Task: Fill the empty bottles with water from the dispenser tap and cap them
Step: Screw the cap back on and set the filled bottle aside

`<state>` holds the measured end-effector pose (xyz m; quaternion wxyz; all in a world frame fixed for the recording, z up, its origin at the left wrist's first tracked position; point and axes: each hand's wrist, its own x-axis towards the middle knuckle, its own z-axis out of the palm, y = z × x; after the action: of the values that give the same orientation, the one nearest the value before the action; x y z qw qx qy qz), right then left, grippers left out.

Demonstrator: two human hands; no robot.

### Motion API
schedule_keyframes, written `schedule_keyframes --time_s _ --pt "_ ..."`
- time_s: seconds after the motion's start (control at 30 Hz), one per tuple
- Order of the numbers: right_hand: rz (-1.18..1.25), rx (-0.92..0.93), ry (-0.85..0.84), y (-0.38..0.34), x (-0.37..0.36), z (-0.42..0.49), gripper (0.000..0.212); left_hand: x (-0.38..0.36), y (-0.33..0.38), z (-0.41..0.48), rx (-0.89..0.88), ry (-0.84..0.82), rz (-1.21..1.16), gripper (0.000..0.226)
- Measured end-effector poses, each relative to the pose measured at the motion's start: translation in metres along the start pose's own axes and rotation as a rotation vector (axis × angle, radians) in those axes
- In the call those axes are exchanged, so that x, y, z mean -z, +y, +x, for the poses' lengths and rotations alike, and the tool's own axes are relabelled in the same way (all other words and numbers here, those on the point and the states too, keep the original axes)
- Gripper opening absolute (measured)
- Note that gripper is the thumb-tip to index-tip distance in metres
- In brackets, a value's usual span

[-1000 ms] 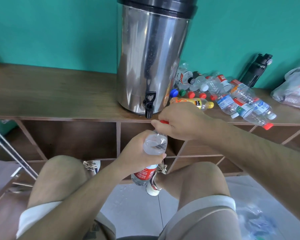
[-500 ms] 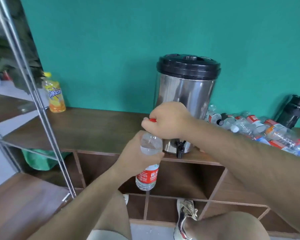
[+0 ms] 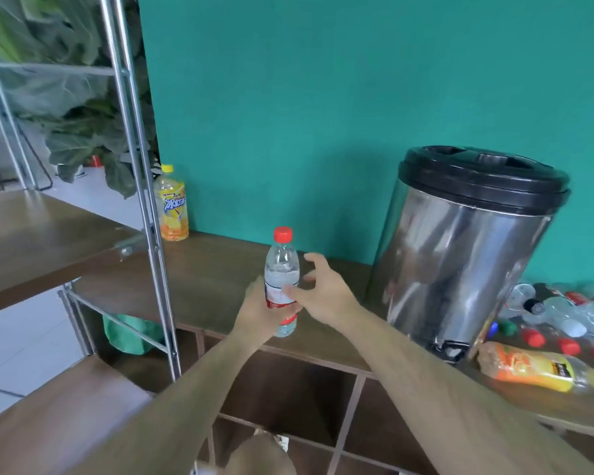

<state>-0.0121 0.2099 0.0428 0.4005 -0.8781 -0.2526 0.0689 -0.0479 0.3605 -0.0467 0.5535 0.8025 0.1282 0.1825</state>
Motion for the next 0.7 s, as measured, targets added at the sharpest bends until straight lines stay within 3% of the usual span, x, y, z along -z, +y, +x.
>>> schedule_keyframes --time_s 0.17,0.3,0.6,0.7 --pt "0.186 0.020 0.059 0.022 -0.036 0.062 0.074 0.001 -0.012 0.054 -0.089 0.038 0.024 0.064" --pt "0.134 0.028 0.081 0.022 -0.043 0.124 0.071 0.007 -0.016 0.104 -0.116 0.039 -0.017 0.074" --pt "0.091 -0.082 0.148 0.033 -0.059 0.233 0.066 0.009 -0.027 0.216 -0.084 0.032 0.060 0.064" --pt "-0.013 -0.096 0.170 0.032 -0.054 0.226 0.054 0.010 -0.028 0.227 -0.035 -0.007 0.116 0.084"
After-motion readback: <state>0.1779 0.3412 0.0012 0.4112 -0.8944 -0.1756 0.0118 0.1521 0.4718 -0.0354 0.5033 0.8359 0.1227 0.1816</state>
